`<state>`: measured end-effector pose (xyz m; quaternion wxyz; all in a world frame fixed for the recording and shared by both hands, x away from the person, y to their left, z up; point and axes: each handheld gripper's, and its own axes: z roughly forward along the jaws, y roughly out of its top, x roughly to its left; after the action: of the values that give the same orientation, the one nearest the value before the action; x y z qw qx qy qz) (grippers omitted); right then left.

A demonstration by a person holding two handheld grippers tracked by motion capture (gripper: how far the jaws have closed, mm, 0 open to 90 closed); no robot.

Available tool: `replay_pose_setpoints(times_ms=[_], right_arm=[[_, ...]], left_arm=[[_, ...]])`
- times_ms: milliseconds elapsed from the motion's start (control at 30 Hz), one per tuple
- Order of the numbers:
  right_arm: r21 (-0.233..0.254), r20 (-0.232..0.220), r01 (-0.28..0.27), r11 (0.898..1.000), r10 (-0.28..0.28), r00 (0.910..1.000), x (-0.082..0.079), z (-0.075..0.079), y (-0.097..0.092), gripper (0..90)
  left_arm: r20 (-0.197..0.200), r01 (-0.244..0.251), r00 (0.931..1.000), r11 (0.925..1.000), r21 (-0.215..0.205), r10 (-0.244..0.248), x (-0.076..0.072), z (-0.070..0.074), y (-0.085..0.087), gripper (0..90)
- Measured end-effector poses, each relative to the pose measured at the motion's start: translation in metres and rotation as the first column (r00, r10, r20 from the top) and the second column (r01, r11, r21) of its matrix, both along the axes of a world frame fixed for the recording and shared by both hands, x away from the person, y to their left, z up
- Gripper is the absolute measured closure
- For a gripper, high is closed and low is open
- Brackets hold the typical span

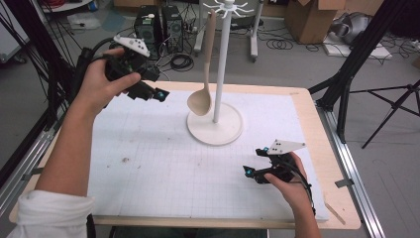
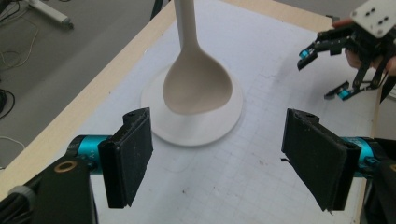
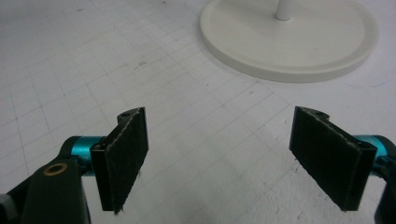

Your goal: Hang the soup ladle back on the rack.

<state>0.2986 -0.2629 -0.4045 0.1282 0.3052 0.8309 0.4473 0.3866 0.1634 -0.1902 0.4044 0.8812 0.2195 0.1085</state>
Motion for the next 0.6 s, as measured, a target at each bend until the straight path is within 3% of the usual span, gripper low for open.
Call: replay_pose_setpoints(times_ms=[200,600], right_arm=[[-0.006,0.003,-0.001,1.000,0.001,1.0000,0.000,0.000,0.001,18.7],[-0.008,-0.008,0.009,1.000,-0.010,0.9999,0.001,-0.002,0.001,18.7]], left_arm=[[0.005,-0.011,0.9999,0.9997,-0.022,0.011,-0.018,-0.032,0.023,23.2],[-0.002,-0.075,0.9971,0.9936,-0.084,0.076,-0.039,-0.101,0.053,23.2]])
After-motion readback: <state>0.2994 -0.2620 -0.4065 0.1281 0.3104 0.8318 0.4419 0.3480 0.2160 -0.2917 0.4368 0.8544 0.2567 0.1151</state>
